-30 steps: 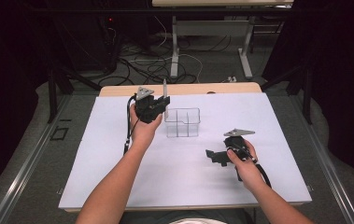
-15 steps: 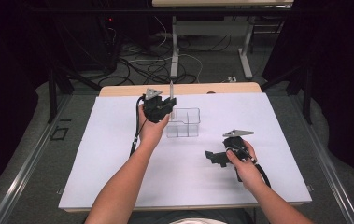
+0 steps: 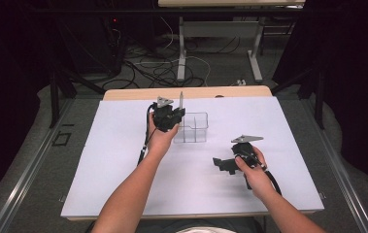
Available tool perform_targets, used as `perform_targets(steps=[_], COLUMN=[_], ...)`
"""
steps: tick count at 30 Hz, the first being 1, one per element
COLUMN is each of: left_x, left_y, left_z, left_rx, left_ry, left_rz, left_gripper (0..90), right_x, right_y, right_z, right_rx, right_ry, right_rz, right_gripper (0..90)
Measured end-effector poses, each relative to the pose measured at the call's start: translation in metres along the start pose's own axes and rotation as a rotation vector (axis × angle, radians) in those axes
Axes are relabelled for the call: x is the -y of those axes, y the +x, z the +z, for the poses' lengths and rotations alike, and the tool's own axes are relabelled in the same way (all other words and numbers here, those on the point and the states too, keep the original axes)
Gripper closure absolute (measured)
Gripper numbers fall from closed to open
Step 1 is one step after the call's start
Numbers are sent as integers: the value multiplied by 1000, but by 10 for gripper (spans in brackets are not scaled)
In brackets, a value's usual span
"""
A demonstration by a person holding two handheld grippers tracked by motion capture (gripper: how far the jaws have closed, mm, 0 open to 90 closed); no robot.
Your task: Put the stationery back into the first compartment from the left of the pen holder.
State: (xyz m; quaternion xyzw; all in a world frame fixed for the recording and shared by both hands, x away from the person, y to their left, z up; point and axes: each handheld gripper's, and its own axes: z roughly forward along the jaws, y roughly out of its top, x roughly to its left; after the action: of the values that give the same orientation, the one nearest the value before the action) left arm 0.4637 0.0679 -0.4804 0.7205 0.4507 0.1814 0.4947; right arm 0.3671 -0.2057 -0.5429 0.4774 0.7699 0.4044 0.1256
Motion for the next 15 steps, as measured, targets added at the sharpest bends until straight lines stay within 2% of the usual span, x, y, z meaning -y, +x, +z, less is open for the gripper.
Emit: perform_targets(steps=[5, 7, 10, 15], left_x=[4, 6, 8, 10], left_y=[-1, 0, 2, 3], left_z=[2, 1, -1, -9], left_rx=[-17, -25, -25, -11], left_ry=[18, 34, 50, 37], left_rz=[29, 33, 27, 14], left_gripper=[790, 788, 783, 702], right_x=[1, 1, 1, 1], right_y=[0, 0, 0, -1], right_z=[1, 1, 1, 0], right_rx=[-4, -5, -5, -5], right_ry=[6, 8, 10, 8], right_rz=[-17, -9, -9, -13], right_gripper=[0, 0, 0, 0])
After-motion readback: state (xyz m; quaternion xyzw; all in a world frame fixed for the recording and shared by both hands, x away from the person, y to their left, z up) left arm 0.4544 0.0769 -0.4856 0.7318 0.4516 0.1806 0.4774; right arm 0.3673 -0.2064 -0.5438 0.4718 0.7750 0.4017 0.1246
